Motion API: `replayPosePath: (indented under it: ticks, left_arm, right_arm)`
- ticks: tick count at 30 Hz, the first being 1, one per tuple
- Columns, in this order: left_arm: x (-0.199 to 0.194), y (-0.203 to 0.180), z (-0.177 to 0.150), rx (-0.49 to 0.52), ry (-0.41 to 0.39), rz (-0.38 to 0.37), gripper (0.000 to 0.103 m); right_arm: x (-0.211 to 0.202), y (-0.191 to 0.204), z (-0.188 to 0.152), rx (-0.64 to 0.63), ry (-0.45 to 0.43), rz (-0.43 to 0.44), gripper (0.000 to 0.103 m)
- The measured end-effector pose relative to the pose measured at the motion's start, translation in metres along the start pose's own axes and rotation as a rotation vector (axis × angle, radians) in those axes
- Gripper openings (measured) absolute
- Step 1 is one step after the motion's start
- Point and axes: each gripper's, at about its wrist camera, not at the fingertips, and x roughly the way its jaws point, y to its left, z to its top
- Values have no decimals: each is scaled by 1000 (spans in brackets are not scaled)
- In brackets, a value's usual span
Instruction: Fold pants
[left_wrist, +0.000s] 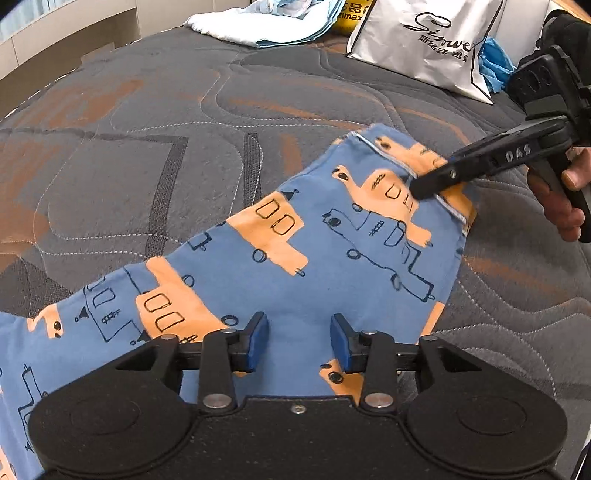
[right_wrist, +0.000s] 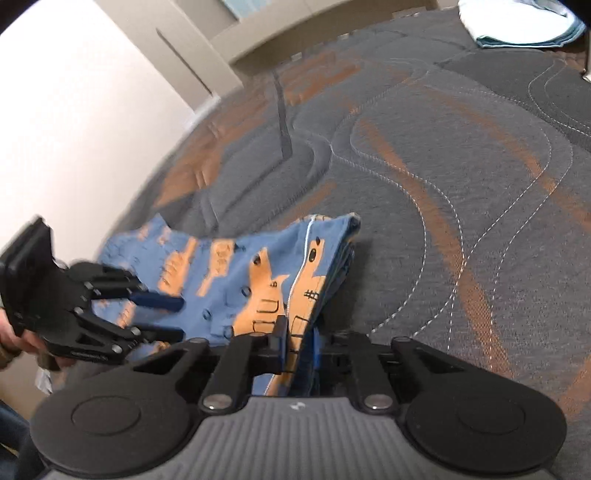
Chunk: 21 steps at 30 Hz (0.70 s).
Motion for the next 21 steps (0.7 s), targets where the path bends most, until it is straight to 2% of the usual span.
replayPosePath:
  ticks: [3,5,9,11,12,13,15,17,21]
  left_arm:
    - [2,-10,15,22,-1,3,40]
    - [4,-18,20,35,3,2,40]
    - [8,-25,24,40,7,30,43]
    - [3,-28,26,41,8,44,45]
    - [1,-31,26,54,6,49,46]
    - [-2,-34,25,75,2,54,51]
    - [-3,-41,25,116,3,67,55]
    - [-2,-47,25,127,3,73,55]
    - [-1,-53,31,87,-24,53,52]
  right_arm:
    - [-20,-5,0,39,-76,44,12]
    - [-28,-6,0,35,-83,46,12]
    - [-13,-13,-9,71,17,-35,15]
    - [-13,-13,-12,95,16,-36,20]
    - [-15,-14,-12,124,3,-25,28]
    - [-17,-16,-13,148,-10,-2,46]
    - [-22,-20,-15,180,-35,21,63]
    - [-25,-24,-16,195,-42,18,63]
    - [-24,-31,-16,220,-49,20,57]
